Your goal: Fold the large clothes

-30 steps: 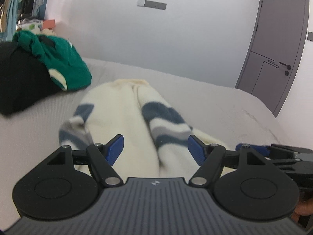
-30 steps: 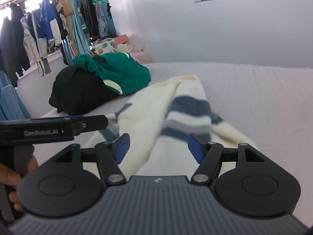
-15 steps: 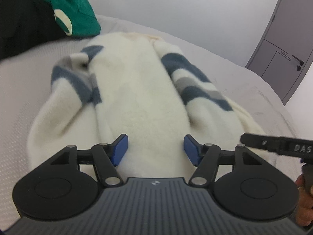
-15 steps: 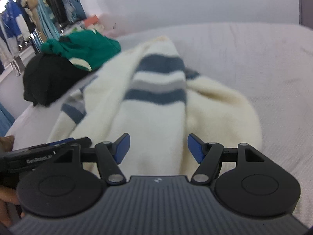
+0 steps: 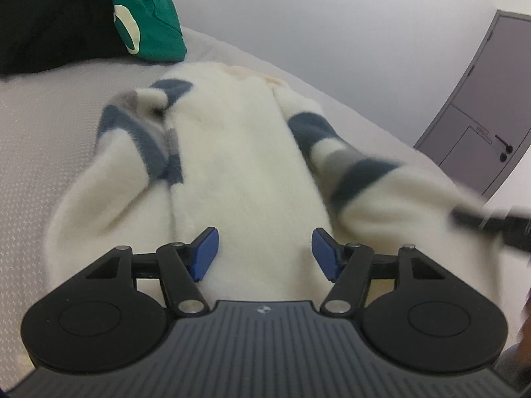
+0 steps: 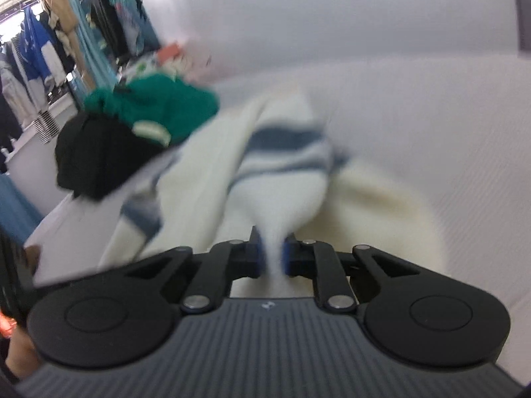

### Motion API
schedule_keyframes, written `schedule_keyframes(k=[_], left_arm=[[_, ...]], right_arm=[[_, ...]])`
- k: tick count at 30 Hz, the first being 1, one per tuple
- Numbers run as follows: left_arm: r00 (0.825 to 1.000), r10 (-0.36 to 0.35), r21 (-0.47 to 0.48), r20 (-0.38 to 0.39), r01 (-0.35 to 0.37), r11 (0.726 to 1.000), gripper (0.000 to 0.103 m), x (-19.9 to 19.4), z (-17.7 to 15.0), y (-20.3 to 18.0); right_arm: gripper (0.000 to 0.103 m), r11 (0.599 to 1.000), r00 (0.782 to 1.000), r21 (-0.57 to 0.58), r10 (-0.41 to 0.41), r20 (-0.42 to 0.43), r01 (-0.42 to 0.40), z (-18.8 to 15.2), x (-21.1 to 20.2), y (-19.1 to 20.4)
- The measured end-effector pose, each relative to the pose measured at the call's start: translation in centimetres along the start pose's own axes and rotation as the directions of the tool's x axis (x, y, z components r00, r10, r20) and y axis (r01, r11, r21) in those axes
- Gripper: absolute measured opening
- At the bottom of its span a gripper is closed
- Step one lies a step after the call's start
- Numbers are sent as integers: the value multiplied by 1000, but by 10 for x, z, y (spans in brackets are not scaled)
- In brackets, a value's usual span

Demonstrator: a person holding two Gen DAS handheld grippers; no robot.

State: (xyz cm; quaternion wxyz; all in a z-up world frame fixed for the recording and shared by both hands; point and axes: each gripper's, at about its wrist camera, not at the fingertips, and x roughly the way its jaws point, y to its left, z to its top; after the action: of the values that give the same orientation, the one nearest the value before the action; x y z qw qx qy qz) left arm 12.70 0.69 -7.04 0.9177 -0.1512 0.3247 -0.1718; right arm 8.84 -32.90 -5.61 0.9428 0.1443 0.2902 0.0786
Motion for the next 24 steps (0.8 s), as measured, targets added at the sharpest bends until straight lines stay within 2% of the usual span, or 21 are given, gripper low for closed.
schedule_keyframes(k=[5,8,12,19,22,24], left_arm=[[1000,8,1,25,-8,1000,69,-1,2,1],[999,10,-7,42,-10,1000,69,-1,4,1],[998,19,-11,63,-18,1000,69,-3,6,2],[995,40,-6,90,-39,999,69,-4,12,6],[995,38,-10,92,-37,999,69,1,16,7],[996,42,-8,83,-41,999,69,5,18,9]], right_arm=[[14,987,987,-72,-135,87,141,95,-30,-37],[14,937,948,-169,-281,149,304,152,-25,-60],[14,867,889,-205,-428,161,454,218,6,-105],[14,708,768,-300,-610,197,639,271,94,-169],[14,673,735,-304,-651,191,674,279,132,-205],[14,660,721,-306,-672,168,686,275,159,-227]])
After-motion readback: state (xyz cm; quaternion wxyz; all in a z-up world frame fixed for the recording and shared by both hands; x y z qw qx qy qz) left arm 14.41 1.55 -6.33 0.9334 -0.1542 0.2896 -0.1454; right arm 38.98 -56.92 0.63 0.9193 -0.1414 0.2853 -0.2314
